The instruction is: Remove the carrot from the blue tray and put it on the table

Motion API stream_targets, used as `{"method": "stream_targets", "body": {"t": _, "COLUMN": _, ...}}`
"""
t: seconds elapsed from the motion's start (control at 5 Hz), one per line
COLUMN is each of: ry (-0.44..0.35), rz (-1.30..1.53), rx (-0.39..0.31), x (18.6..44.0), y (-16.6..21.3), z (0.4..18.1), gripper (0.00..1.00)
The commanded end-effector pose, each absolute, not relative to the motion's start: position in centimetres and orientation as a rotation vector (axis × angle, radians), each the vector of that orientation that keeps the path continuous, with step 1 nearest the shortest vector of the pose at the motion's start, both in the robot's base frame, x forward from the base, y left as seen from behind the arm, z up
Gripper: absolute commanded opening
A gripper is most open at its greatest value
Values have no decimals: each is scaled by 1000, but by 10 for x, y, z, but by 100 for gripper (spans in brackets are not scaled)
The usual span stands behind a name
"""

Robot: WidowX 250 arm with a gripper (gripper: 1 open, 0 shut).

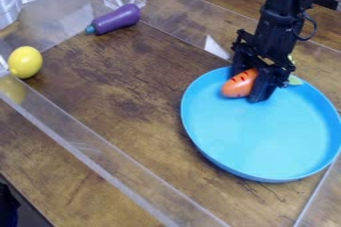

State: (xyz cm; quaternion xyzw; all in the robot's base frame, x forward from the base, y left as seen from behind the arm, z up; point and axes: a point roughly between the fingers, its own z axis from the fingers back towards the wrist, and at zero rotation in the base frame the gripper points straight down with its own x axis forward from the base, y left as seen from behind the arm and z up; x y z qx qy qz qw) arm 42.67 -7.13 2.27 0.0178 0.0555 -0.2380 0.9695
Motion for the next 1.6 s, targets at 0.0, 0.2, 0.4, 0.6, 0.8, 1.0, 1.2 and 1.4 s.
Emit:
{"method": "stream_targets", "body": {"t": 0.0, "ry": 106, "rz": -493, "rx": 46, "x": 429, "y": -63, "z": 27, "gripper": 0}}
{"method": "stream_targets", "body": {"t": 0.2, "ry": 103, "rz": -502, "rx": 52, "x": 430, "y": -61, "z": 30, "gripper": 0}}
{"method": "stream_targets", "body": {"t": 0.4, "ry": 100, "rz": -510, "rx": 59, "x": 431, "y": -59, "z": 34, "gripper": 0}}
{"method": "stream_targets", "body": {"t": 0.6, "ry": 97, "rz": -518, "rx": 67, "x": 432, "y": -57, "z": 38, "gripper": 0}}
{"method": "stream_targets", "body": {"t": 0.8, "ry": 93, "rz": -521, "rx": 69, "x": 430, "y": -55, "z": 44, "gripper": 0}}
{"method": "stream_targets", "body": {"t": 1.0, "ry": 90, "rz": -524, "rx": 71, "x": 428, "y": -53, "z": 50, "gripper": 0}}
{"method": "stream_targets", "body": {"t": 1.2, "ry": 86, "rz": -525, "rx": 74, "x": 425, "y": -50, "z": 56, "gripper": 0}}
{"method": "stream_targets", "body": {"t": 1.4, "ry": 81, "rz": -526, "rx": 77, "x": 423, "y": -48, "z": 63, "gripper": 0}}
